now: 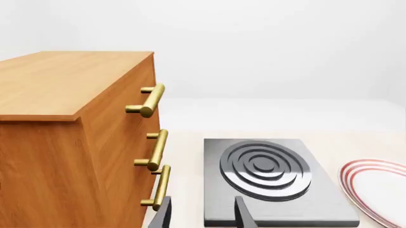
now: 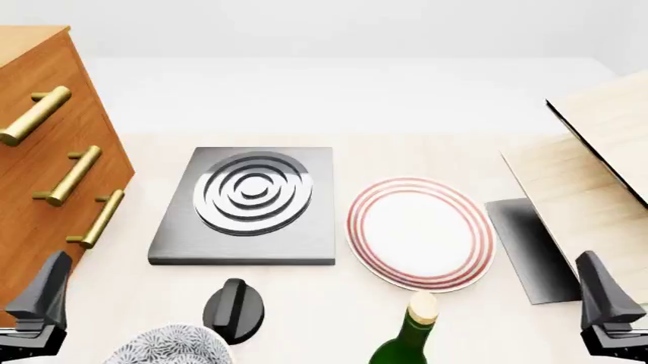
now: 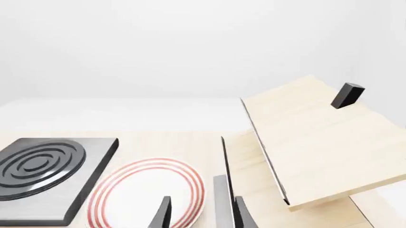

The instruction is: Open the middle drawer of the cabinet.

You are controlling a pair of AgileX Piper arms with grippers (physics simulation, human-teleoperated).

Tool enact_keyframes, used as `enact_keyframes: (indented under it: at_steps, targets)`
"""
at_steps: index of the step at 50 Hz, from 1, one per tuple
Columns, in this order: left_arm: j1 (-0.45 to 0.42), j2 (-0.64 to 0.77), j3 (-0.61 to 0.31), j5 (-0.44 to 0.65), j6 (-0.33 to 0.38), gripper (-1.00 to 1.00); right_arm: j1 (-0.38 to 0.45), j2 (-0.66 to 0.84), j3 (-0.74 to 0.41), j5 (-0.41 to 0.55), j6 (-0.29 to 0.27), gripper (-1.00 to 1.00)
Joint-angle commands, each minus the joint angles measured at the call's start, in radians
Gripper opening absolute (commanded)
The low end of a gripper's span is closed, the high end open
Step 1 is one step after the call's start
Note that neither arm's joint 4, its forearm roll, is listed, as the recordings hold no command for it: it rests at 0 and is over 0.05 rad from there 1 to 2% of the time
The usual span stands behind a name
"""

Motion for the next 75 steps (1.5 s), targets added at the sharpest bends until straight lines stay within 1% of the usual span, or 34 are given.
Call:
enact_keyframes:
  at_steps: [1, 5, 12, 16, 18, 19, 20, 21, 42, 44, 45, 54, 60, 65, 66, 68, 72, 73, 74, 75]
  targets:
    - [0.002, 0.001, -0.005, 0.002, -0.009, 1.0, -0.005, 0.011, -0.001, -0.006, -0.008, 1.0]
    - [0.016, 0.0, -0.013, 0.004, -0.019, 1.0, -0.009, 0.017, 0.0, -0.006, -0.008, 1.0]
    - [0.01, 0.001, -0.011, 0.004, -0.016, 1.0, -0.006, 0.025, 0.0, -0.01, -0.007, 1.0]
    - [0.01, 0.0, -0.011, 0.001, -0.008, 1.0, -0.003, 0.04, 0.001, -0.017, -0.004, 1.0]
    - [0.01, -0.001, -0.013, -0.008, 0.019, 1.0, -0.003, 0.046, 0.001, -0.021, 0.0, 1.0]
    - [0.008, -0.001, -0.013, -0.009, 0.015, 1.0, -0.004, 0.045, 0.001, -0.02, 0.001, 1.0]
    - [0.018, -0.001, 0.001, -0.115, 0.041, 1.0, -0.003, 0.047, 0.001, -0.021, 0.0, 1.0]
    - [0.009, -0.001, -0.013, -0.007, 0.012, 1.0, -0.003, 0.043, 0.001, -0.017, 0.0, 1.0]
    - [0.025, -0.001, 0.0, -0.04, 0.05, 1.0, -0.003, 0.047, 0.001, -0.021, 0.0, 1.0]
    - [0.037, 0.0, 0.0, -0.045, 0.056, 1.0, -0.003, 0.046, 0.001, -0.021, 0.0, 1.0]
    - [0.046, 0.0, 0.001, -0.059, 0.072, 1.0, -0.003, 0.046, 0.001, -0.021, 0.0, 1.0]
    - [0.041, 0.0, -0.024, -0.092, 0.127, 1.0, -0.003, 0.047, 0.001, -0.021, 0.001, 1.0]
    - [0.002, -0.001, -0.065, -0.1, 0.17, 1.0, -0.003, 0.047, 0.001, -0.021, 0.0, 1.0]
    - [-0.053, -0.001, -0.091, -0.116, 0.243, 1.0, -0.003, 0.046, 0.001, -0.021, 0.0, 1.0]
    - [-0.057, -0.001, -0.097, -0.118, 0.262, 1.0, -0.003, 0.047, 0.001, -0.021, 0.001, 1.0]
    - [-0.061, -0.001, -0.111, -0.106, 0.267, 1.0, -0.003, 0.047, 0.001, -0.021, 0.0, 1.0]
    - [-0.073, -0.001, -0.131, -0.107, 0.32, 1.0, -0.003, 0.047, 0.001, -0.021, 0.0, 1.0]
    - [-0.086, -0.001, -0.137, -0.115, 0.346, 1.0, -0.003, 0.046, 0.001, -0.021, 0.0, 1.0]
    - [-0.086, -0.001, -0.137, -0.115, 0.346, 1.0, -0.003, 0.046, 0.001, -0.021, 0.0, 1.0]
    - [-0.101, -0.001, -0.145, -0.109, 0.369, 1.0, -0.003, 0.047, 0.001, -0.021, 0.0, 1.0]
